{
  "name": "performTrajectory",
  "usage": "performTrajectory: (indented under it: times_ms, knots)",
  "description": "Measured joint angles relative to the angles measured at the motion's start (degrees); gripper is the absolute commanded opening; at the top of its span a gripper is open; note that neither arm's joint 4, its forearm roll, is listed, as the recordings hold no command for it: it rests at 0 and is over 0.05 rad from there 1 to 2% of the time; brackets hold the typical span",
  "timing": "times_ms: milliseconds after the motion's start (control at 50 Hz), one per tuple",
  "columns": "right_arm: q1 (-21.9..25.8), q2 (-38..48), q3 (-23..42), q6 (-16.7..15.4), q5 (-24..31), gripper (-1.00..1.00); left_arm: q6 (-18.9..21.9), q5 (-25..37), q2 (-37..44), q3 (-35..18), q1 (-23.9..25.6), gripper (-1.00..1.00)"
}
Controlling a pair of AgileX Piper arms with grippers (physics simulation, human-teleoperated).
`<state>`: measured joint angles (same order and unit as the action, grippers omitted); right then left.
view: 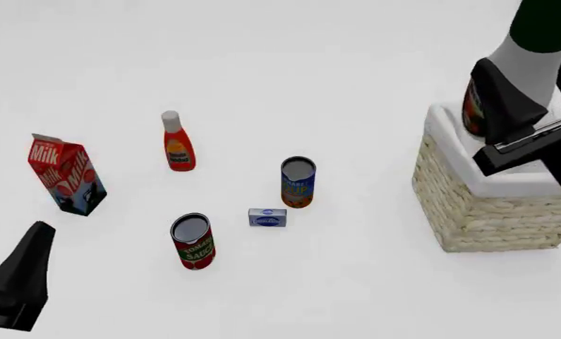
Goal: Pick the salad dressing and place it in the basket.
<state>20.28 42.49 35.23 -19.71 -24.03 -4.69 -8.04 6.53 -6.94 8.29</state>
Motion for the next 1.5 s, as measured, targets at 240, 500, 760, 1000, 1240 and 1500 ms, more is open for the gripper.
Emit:
performTrajectory:
  times_ms: [240, 500, 760, 1000, 1240, 1500]
  knots:
    - [-6.87, -0.45, 1.22, 1.68, 0.47, -1.00, 0.66, 0.12, -3.50, 4.27, -1.77, 1.00]
    - [-14.09, 1.59, 2.77, 3.60, -0.02, -1.00, 0.43, 1.54, -5.32, 6.19, -2.89, 1.00]
    - [-20.39, 6.23, 4.79, 6.11, -0.46, -1.00, 0.26, 2.50, -5.63, 6.71, -3.25, 1.00]
    - [-24.32, 11.39, 6.52, 7.51, -1.19, -1.00, 0.03, 2.98, -5.69, 6.86, -3.09, 1.00]
    - [-26.51, 17.94, 9.24, 9.28, -2.62, -1.00, -0.09, 3.66, -5.96, 6.91, -2.49, 1.00]
    - [-27.79, 25.34, 11.84, 11.83, -4.92, -1.00, -0.18, 4.43, -6.17, 6.92, -1.67, 1.00]
